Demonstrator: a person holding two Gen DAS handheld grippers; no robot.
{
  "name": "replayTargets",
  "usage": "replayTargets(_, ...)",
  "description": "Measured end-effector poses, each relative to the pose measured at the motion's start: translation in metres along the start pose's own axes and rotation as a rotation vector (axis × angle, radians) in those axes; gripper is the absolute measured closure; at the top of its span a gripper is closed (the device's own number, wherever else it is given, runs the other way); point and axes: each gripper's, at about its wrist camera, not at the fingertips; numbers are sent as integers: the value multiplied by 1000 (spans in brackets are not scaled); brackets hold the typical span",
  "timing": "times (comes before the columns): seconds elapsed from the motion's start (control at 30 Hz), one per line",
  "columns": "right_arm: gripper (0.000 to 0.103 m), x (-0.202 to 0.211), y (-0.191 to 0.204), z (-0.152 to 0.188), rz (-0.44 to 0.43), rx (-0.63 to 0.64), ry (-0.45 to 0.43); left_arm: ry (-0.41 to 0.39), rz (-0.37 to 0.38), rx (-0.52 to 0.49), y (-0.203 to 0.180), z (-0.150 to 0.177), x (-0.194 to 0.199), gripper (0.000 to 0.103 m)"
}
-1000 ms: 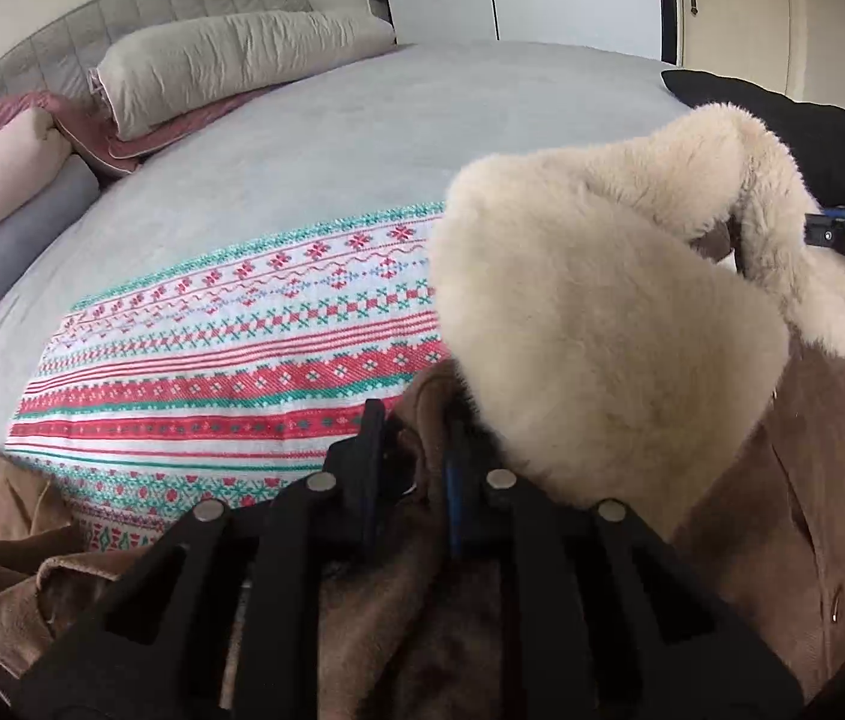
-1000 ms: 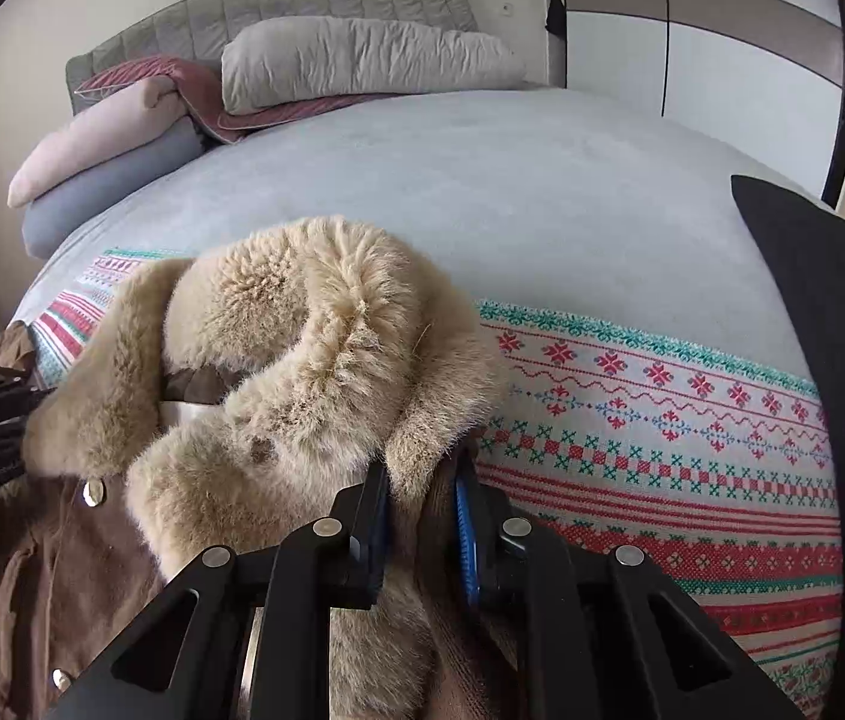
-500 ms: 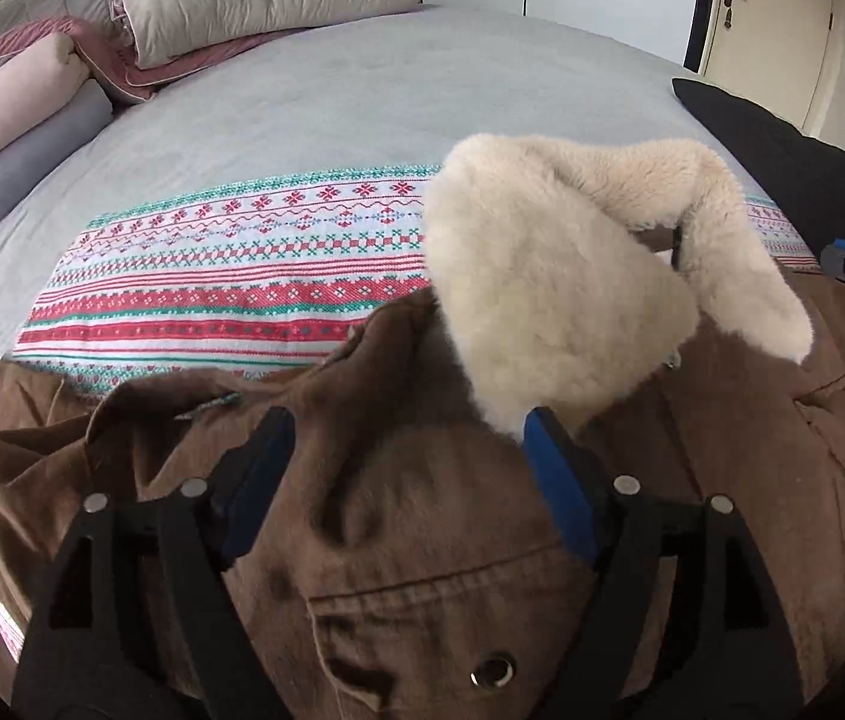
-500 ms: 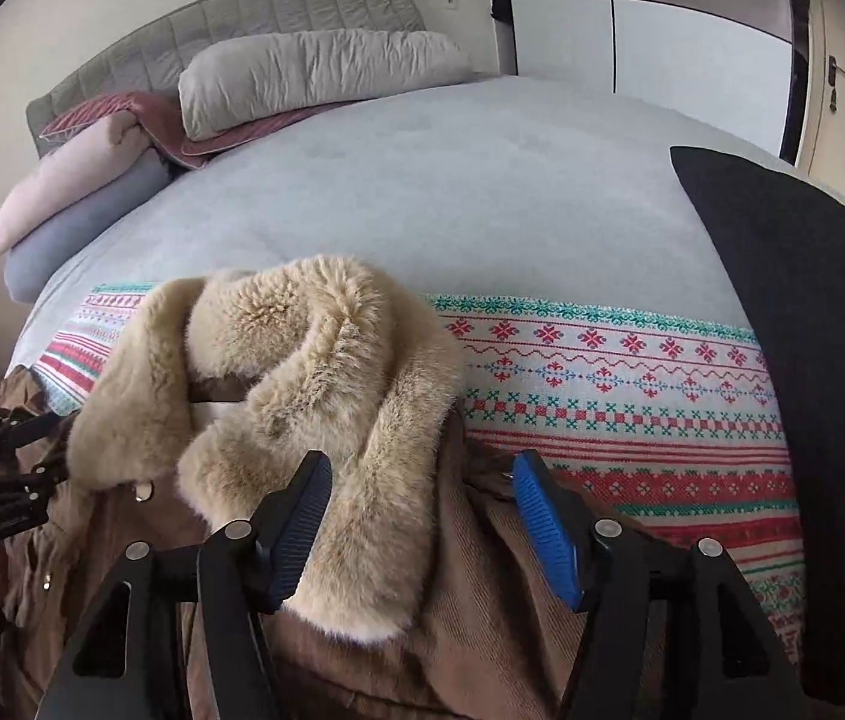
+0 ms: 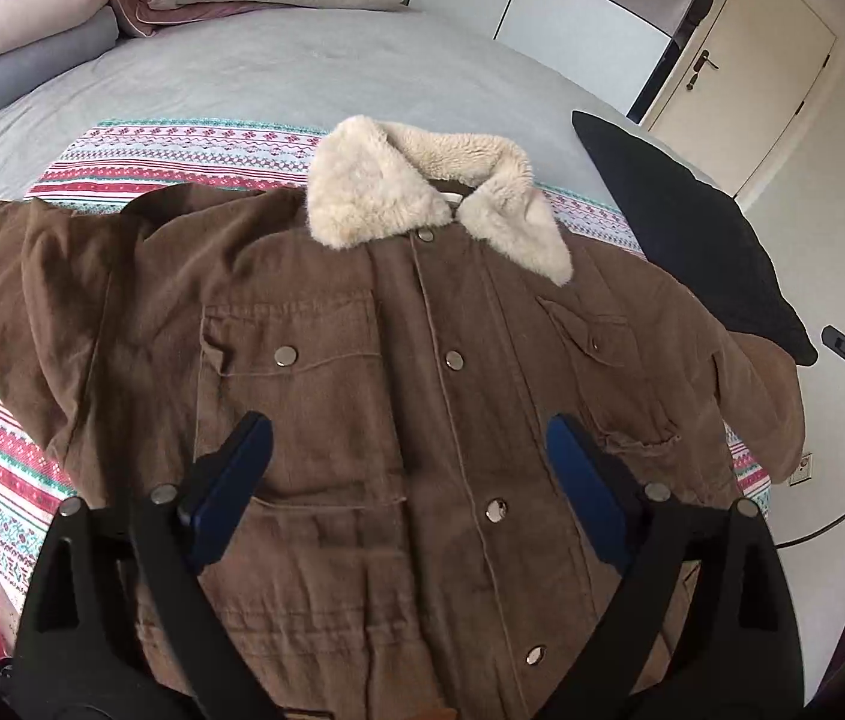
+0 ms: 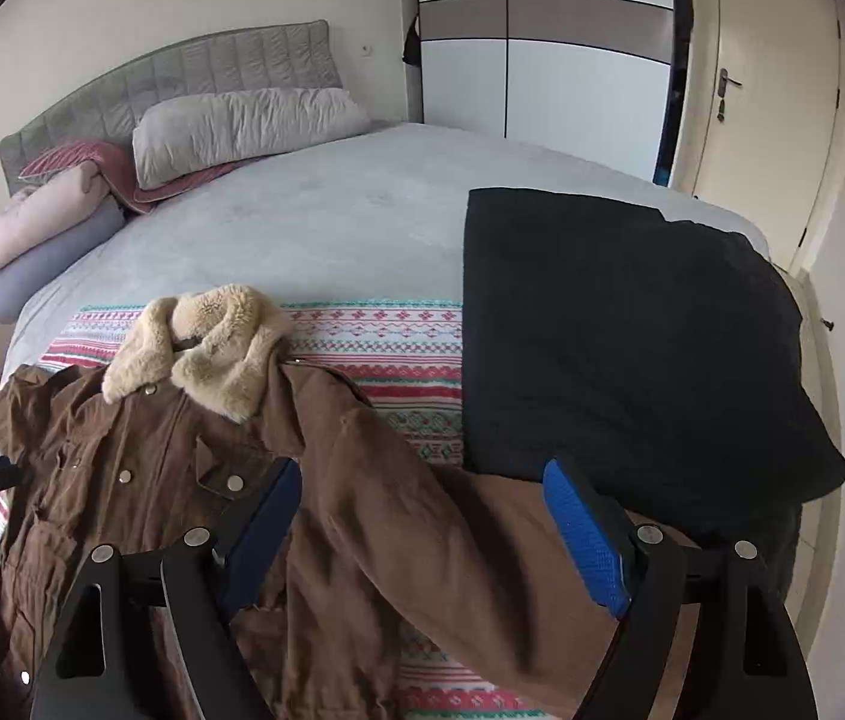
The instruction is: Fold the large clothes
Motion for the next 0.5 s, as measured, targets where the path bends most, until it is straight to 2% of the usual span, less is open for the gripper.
replayTargets(0.17,18,50,-54,28,63,-69,9,3,31,-5,-14,14,18,10)
replayTargets(0.23,18,58,-76,36,90,-105,10,4,29,-21,-22,19,19,10)
replayTargets(0.33,18,58,-111,46,110,-177,12,20,23,-58,-36,24,14,10)
replayTargets(0.5,18,35,-161,62,120,-297,35,65,25,-124,-60,31,-4,10)
Point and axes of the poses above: each gripper's, at about its wrist camera, not at the fingertips, and x roughly against the way its jaws point, y to its left, z to its underside, and after that the axes turned 11 degrees about -z, right-handed
